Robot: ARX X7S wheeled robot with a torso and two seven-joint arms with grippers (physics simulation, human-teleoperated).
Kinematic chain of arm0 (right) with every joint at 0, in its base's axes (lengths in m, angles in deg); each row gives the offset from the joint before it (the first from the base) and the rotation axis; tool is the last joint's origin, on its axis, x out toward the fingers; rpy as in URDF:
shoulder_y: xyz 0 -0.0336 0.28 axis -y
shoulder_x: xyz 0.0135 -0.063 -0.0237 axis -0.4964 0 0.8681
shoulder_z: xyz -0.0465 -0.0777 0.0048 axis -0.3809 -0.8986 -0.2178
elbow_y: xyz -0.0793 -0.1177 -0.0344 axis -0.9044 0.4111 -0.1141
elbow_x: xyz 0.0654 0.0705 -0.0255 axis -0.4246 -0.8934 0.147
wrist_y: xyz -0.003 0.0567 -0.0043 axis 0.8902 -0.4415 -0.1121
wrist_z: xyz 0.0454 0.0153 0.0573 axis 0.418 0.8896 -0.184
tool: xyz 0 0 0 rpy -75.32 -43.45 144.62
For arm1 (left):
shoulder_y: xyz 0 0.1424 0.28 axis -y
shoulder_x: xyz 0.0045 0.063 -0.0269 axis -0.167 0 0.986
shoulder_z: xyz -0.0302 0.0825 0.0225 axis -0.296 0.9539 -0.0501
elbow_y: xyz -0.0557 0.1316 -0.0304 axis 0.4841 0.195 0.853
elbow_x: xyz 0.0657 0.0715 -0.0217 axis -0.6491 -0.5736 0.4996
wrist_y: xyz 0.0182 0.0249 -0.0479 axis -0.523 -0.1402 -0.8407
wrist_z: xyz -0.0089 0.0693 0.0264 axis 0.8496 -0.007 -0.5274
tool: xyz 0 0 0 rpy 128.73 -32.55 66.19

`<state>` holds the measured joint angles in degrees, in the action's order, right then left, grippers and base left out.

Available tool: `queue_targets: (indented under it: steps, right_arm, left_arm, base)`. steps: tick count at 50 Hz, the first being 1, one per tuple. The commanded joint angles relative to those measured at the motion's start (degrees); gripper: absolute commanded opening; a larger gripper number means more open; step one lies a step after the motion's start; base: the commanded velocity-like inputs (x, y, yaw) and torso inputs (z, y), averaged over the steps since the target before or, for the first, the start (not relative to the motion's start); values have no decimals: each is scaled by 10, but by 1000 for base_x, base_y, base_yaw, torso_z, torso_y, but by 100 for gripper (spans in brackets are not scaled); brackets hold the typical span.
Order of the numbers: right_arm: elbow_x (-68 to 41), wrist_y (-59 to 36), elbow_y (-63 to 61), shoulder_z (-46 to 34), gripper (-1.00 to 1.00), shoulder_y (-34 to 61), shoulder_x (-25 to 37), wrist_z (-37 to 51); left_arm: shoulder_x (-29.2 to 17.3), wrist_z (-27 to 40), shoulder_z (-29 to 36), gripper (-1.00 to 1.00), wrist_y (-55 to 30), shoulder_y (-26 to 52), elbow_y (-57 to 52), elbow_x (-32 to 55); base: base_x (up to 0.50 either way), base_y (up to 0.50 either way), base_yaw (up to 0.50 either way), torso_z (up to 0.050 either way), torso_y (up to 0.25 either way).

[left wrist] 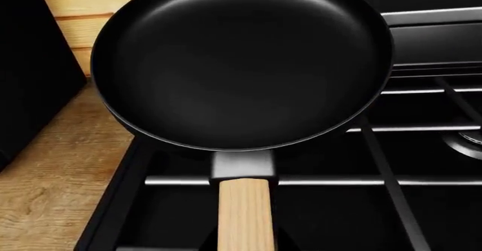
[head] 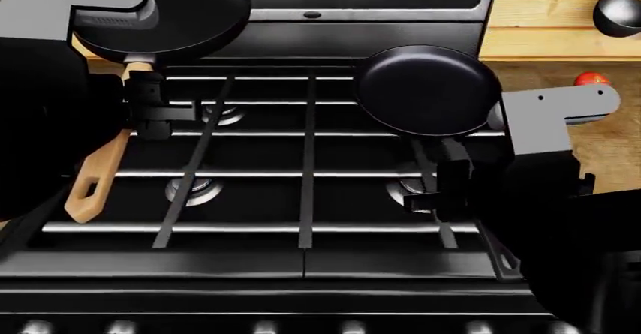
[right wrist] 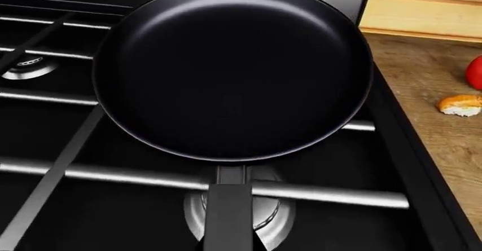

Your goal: Place both pans onto different burners. Then place the tomato and the sushi on different pans.

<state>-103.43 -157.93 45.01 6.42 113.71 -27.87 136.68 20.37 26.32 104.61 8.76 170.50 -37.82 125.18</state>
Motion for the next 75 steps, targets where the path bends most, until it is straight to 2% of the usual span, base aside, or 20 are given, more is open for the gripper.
queue_targets:
  steps: [1,2,3,6,22,75]
  right_arm:
    - [9,23,-6,0,-100,-10,12,14]
    - [5,27,-12,-2,-100,-14,14,19]
    - [-18,70,-65,-21,-100,-41,30,53]
    - [-11,105,-84,-53,-100,-43,46,51]
    - [-15,173,-142,-100,-100,-39,94,46]
    - [65,185,-130,-129,-100,-93,117,-35]
  left_arm:
    - [-4,-2,-16,-100,5,23,7,-22]
    - [-4,-3,-16,-100,5,24,8,-22]
    - [-3,-7,-16,-100,5,22,10,-25]
    - [-4,-6,-16,-100,5,23,9,-24]
    - [-8,-6,-16,-100,6,25,7,-23]
    - [-10,-10,-14,-100,9,25,6,-23]
  base:
    - [0,0,0,0,0]
    - [0,0,0,0,12]
    - [0,0,0,0,0]
    - [0,0,0,3,3]
    - [0,0,0,1,5]
    - [0,0,0,1,4]
